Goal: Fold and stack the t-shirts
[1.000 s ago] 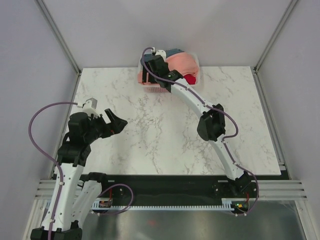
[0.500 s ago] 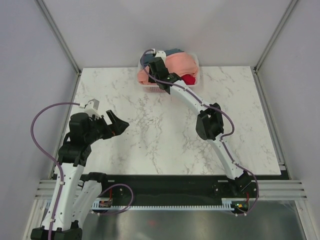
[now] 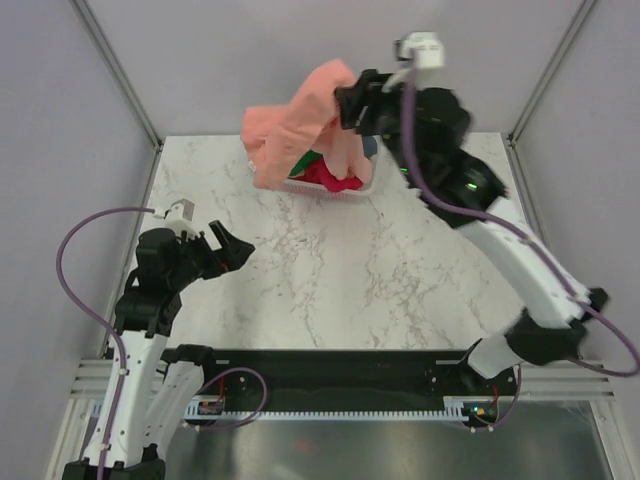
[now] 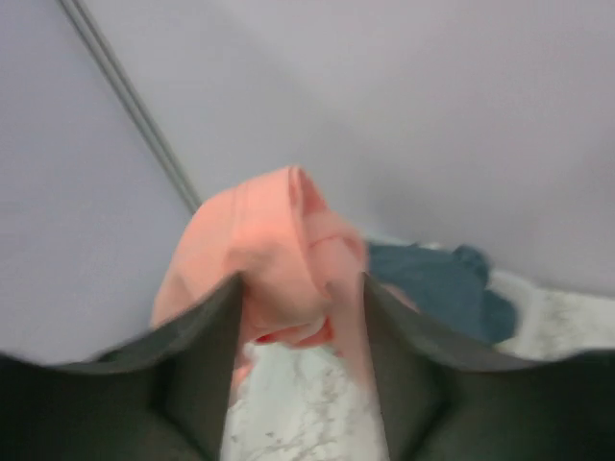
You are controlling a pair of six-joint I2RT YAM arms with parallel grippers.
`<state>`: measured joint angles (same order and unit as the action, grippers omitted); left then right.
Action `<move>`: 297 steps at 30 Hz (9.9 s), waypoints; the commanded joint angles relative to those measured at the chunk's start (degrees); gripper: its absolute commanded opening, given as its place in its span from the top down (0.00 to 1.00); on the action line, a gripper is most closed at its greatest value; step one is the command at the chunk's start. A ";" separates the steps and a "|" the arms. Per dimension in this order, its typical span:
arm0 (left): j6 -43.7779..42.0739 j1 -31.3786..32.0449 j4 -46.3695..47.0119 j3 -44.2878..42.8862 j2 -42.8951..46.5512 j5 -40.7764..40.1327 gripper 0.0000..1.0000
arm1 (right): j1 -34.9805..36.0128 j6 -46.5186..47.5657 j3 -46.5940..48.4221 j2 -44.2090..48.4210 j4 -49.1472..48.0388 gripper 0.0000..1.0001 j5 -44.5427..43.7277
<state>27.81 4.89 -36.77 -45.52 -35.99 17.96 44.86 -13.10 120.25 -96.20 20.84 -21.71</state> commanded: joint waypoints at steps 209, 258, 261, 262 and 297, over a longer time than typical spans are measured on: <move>-5.14 12.43 -4.98 -5.02 -17.90 -14.35 0.01 | 25.41 -40.70 -48.18 10.08 19.15 0.03 -15.12; -2.07 28.48 -3.12 -6.68 -20.08 -19.15 0.14 | -30.35 -24.95 -57.81 6.55 10.45 1.00 -5.35; 2.76 42.89 -3.65 -9.41 -26.22 -26.62 0.16 | -31.94 -25.92 -63.18 8.57 9.05 1.00 -5.80; 5.04 46.49 -3.57 -10.11 -27.98 -28.22 0.16 | -33.33 -25.92 -64.42 9.19 7.65 1.00 -4.58; 8.57 80.98 7.15 -30.25 -73.25 -42.56 0.14 | -39.15 -21.35 -75.25 19.65 3.86 1.00 8.88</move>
<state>35.73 85.71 -29.93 -74.85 -105.97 -21.04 5.87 -35.46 44.95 -77.97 26.09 -13.58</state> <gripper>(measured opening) 0.849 0.009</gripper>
